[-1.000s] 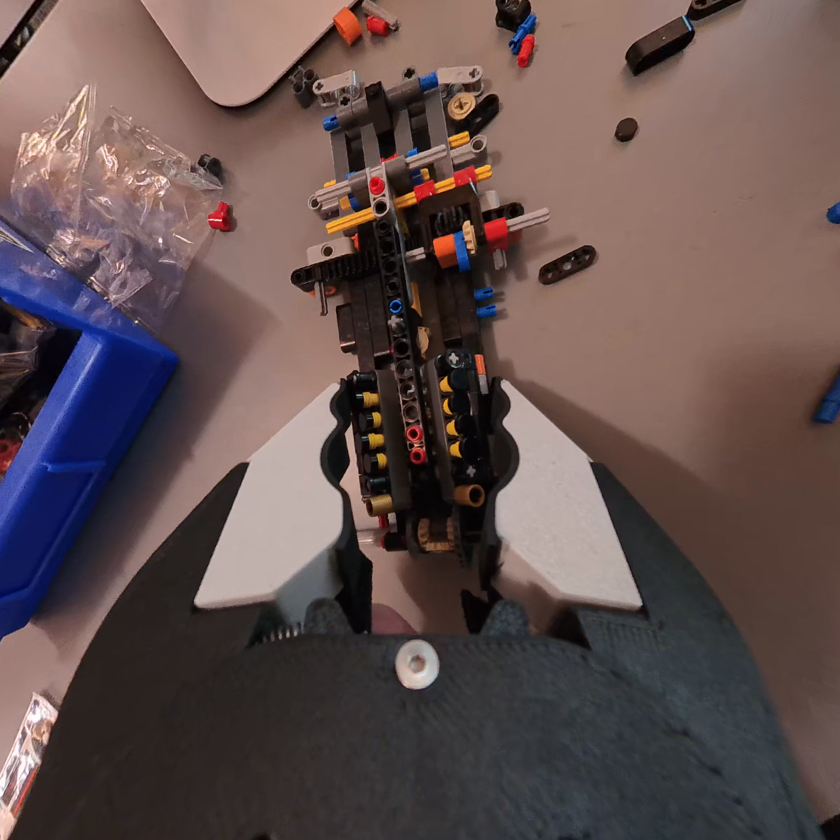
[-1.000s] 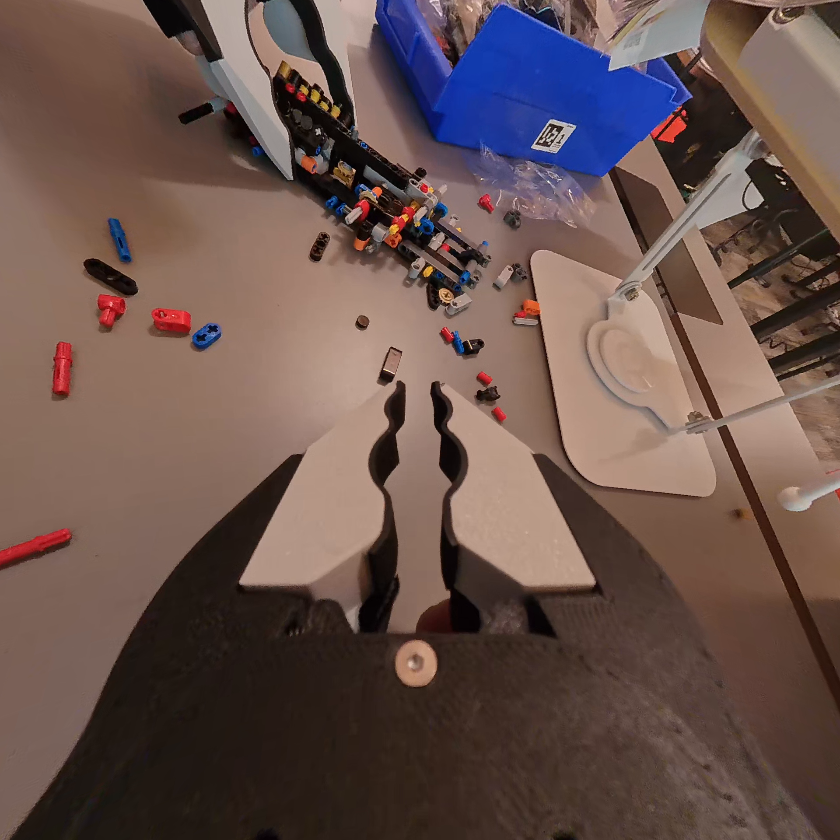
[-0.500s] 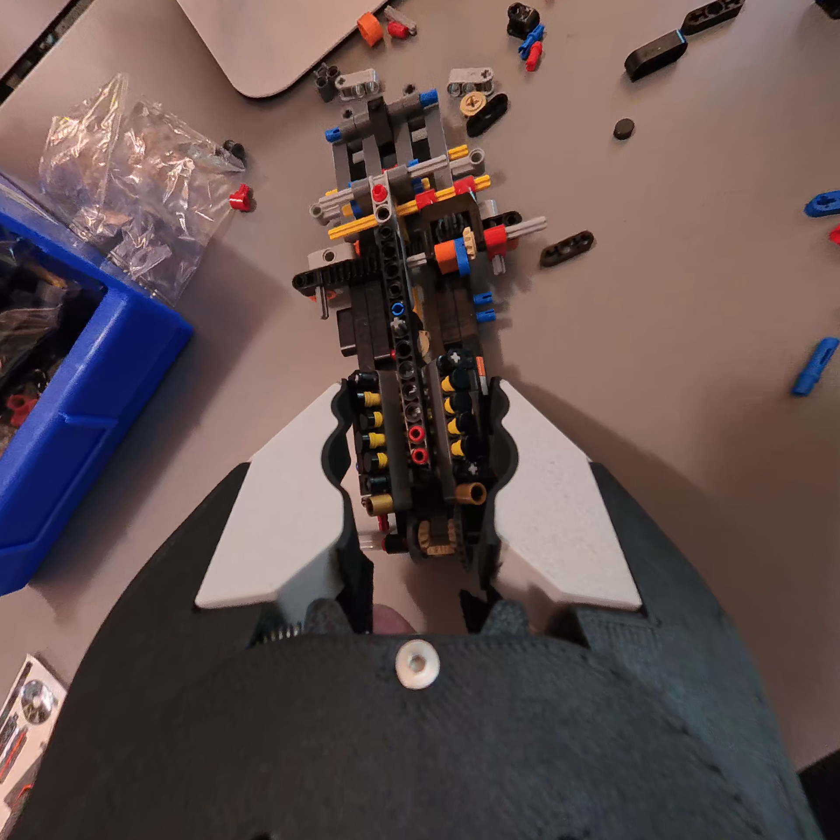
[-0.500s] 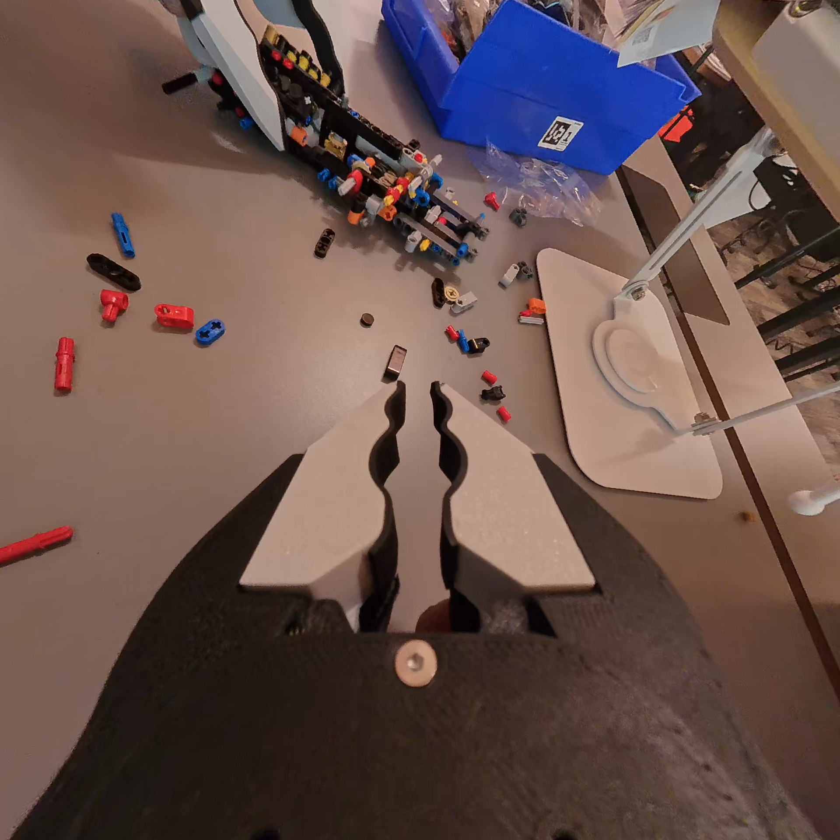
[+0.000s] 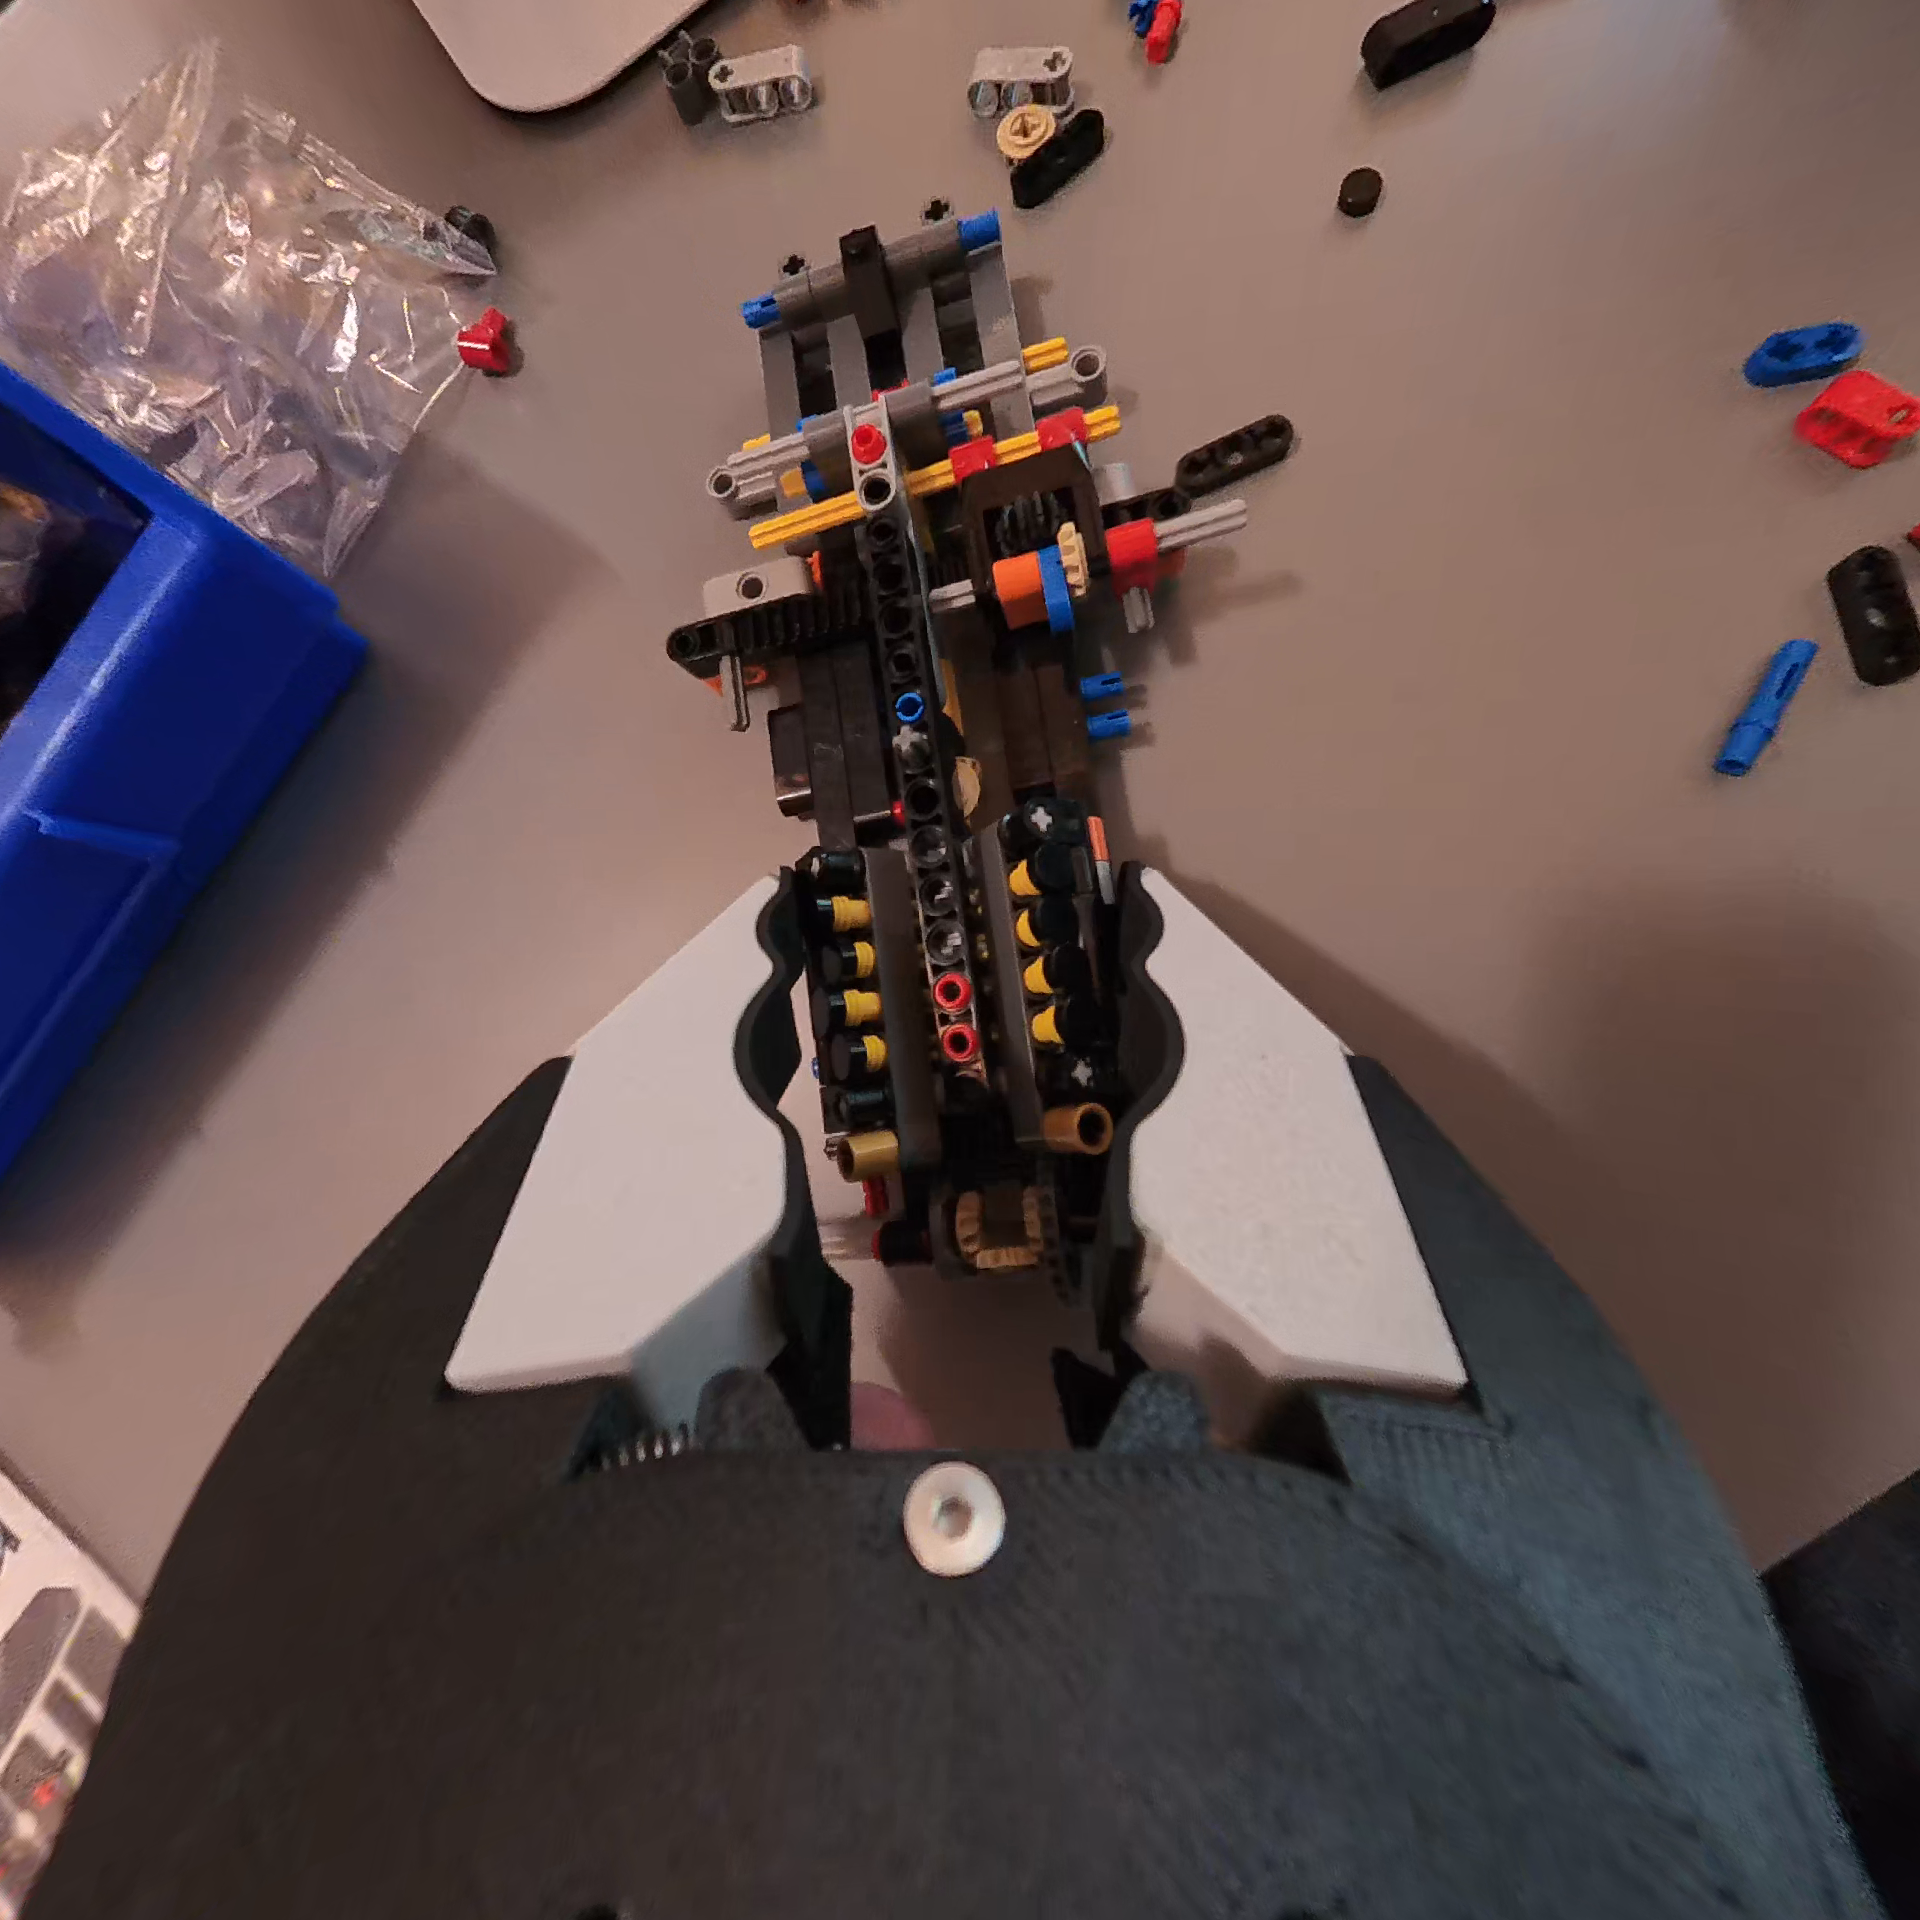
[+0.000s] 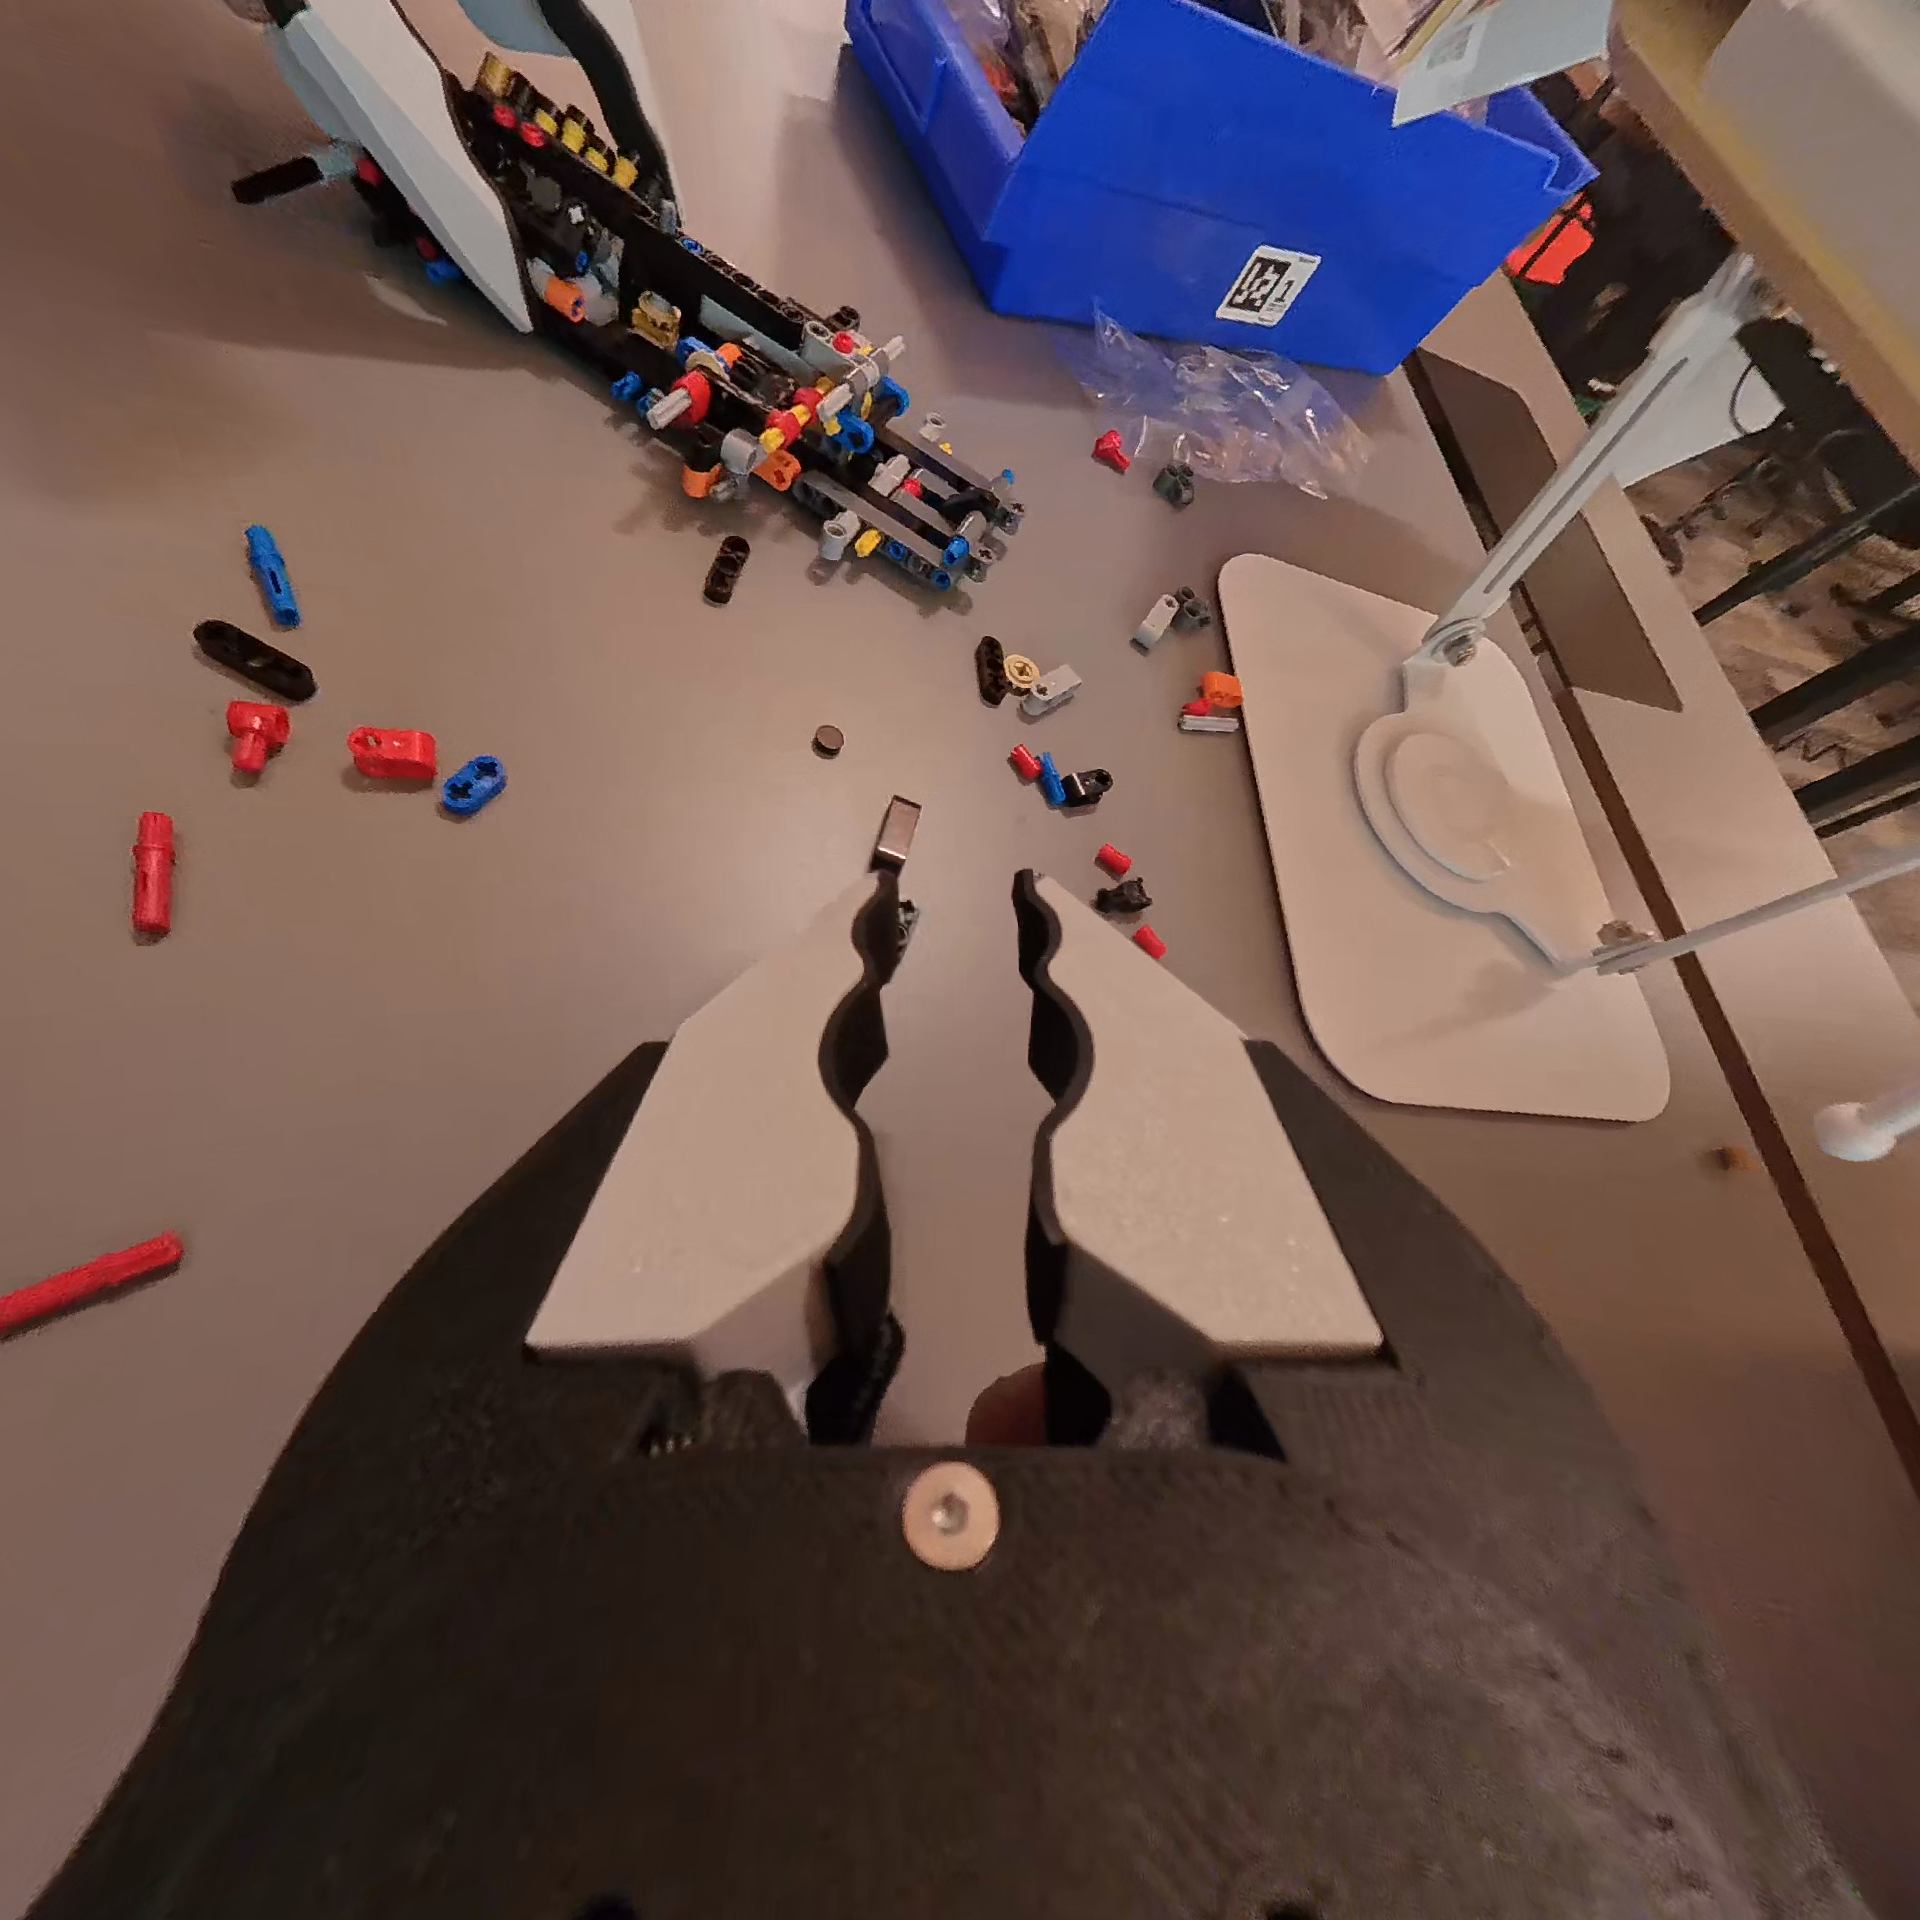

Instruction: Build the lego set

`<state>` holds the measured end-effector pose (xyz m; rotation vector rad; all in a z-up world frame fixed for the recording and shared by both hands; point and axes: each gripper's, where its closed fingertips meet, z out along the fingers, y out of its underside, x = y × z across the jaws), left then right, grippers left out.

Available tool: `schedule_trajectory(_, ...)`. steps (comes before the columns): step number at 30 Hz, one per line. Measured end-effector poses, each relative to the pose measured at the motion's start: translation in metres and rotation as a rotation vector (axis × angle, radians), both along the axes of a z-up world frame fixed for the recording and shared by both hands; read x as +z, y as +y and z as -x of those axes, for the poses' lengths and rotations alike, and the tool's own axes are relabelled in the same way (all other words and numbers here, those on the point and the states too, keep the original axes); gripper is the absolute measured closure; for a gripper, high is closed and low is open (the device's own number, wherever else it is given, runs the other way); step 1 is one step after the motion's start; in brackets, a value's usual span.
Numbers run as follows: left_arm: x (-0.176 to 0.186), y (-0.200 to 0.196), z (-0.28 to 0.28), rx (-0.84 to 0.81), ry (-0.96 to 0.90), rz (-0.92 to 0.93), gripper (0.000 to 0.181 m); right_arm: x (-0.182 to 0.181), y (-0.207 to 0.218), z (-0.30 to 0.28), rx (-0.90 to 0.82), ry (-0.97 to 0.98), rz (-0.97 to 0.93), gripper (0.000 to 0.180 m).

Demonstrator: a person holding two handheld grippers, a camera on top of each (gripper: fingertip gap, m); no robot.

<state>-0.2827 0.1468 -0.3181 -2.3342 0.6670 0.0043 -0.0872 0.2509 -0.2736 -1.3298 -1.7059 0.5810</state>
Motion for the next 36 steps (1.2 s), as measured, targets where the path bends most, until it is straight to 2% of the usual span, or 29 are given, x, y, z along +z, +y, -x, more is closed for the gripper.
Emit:
schedule_trajectory(1,0.0,0.0,-0.001,0.003,-0.01,-0.001,0.122,-0.002,0.0,0.003,-0.011,-0.013,0.005,0.16)
schedule_trajectory(7,0.001,-0.001,-0.002,0.012,-0.025,-0.014,0.123,-0.011,0.021,0.029,-0.115,-0.128,0.008,0.16)
schedule_trajectory(13,0.003,-0.002,-0.004,0.037,-0.051,-0.031,0.123,-0.029,0.049,0.054,-0.223,-0.197,0.297,0.16)
schedule_trajectory(19,0.002,-0.004,-0.004,0.051,-0.052,-0.039,0.123,-0.041,0.057,0.068,-0.289,-0.205,0.399,0.162)
schedule_trajectory(26,0.003,-0.004,-0.005,0.068,-0.054,-0.039,0.123,-0.052,0.057,0.075,-0.284,-0.231,0.425,0.168)
schedule_trajectory(36,0.005,-0.009,-0.005,0.099,-0.062,-0.051,0.124,-0.044,0.045,0.074,-0.22,-0.188,0.392,0.169)
